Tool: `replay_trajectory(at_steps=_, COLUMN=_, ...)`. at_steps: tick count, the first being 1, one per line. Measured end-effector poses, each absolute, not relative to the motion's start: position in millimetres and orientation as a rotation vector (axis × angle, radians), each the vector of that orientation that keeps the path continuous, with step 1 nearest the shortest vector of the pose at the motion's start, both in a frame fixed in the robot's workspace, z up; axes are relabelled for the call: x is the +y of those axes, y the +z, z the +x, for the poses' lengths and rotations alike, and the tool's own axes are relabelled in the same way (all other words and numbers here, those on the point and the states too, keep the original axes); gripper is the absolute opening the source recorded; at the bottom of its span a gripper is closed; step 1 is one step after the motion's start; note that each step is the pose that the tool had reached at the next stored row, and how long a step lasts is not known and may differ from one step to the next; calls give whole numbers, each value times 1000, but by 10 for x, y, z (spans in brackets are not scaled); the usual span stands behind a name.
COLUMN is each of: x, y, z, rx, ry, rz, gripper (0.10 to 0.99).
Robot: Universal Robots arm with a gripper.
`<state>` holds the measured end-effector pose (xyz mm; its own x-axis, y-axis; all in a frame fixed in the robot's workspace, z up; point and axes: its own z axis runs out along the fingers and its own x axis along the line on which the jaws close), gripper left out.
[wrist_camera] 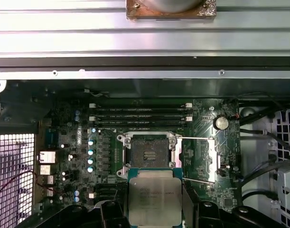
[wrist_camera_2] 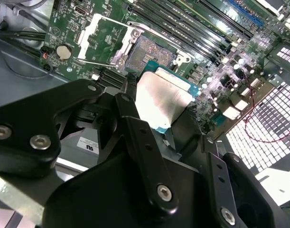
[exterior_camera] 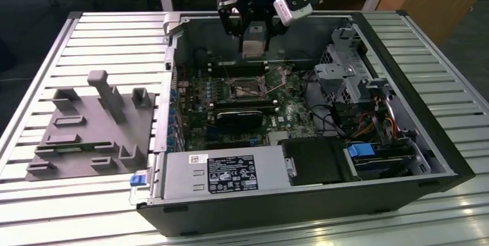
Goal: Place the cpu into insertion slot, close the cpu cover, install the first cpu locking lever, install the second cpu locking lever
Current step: 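Place the cpu into insertion slot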
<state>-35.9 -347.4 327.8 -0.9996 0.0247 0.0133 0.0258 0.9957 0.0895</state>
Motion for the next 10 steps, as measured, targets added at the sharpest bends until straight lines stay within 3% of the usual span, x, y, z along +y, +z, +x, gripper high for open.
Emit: replay_trajectory(at_steps=10, x=-3474, y=3208, z=-360, rx=-3126, ry=-141, rz=-40, gripper=537)
